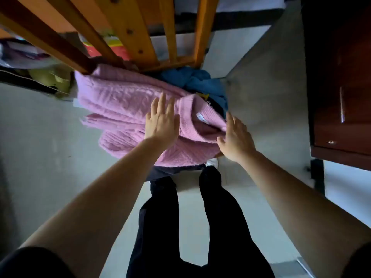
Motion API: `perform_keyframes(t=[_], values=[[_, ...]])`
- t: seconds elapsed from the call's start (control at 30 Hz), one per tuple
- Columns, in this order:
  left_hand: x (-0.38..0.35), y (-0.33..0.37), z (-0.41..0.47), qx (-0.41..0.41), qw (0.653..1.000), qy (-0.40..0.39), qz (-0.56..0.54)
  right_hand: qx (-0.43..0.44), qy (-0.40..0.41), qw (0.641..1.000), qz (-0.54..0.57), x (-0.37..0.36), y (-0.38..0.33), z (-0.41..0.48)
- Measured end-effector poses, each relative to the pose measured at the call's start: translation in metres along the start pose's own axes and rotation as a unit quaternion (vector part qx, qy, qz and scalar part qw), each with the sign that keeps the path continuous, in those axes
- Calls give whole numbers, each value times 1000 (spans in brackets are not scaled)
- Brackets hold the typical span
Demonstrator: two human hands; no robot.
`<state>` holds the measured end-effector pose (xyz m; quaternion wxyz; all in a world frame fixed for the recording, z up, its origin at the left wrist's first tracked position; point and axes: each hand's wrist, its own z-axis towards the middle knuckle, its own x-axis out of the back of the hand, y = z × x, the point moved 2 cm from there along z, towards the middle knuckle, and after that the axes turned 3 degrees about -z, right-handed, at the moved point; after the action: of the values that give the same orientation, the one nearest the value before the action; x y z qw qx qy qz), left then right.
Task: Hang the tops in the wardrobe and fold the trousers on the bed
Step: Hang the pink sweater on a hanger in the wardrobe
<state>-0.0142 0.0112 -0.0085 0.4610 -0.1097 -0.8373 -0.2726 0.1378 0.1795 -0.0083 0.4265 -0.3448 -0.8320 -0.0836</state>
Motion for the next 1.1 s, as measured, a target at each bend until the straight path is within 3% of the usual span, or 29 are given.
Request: perform_keyframes(t=[0.13,0.23,0.3,0.4,0.5,0.63,0.83,0.93,1.1], values=[[-44,22,40,56,996,-56,-41,-9,-29,997,65,-38,27,9],[-53,23,47,113,992,-45,33,2,-25,999,43,-51,34,9],[-42,16,38,124,991,-6,55,10,-15,999,37,-45,31,2],[-7,3,7,129,990,52,-6,-4,4,998,54,-15,20,-10],[56,-3,-24,119,983,132,-54,-29,64,984,163,42,-8,-15],[170,-4,-62,141,951,264,-78,45,120,967,219,138,-81,-32],[324,-36,-174,294,850,418,-126,281,164,917,231,257,-218,-105],[358,-64,-258,347,777,501,-161,416,112,875,222,277,-287,-159],[399,-102,-415,382,650,637,-160,559,12,807,187,273,-385,-260]])
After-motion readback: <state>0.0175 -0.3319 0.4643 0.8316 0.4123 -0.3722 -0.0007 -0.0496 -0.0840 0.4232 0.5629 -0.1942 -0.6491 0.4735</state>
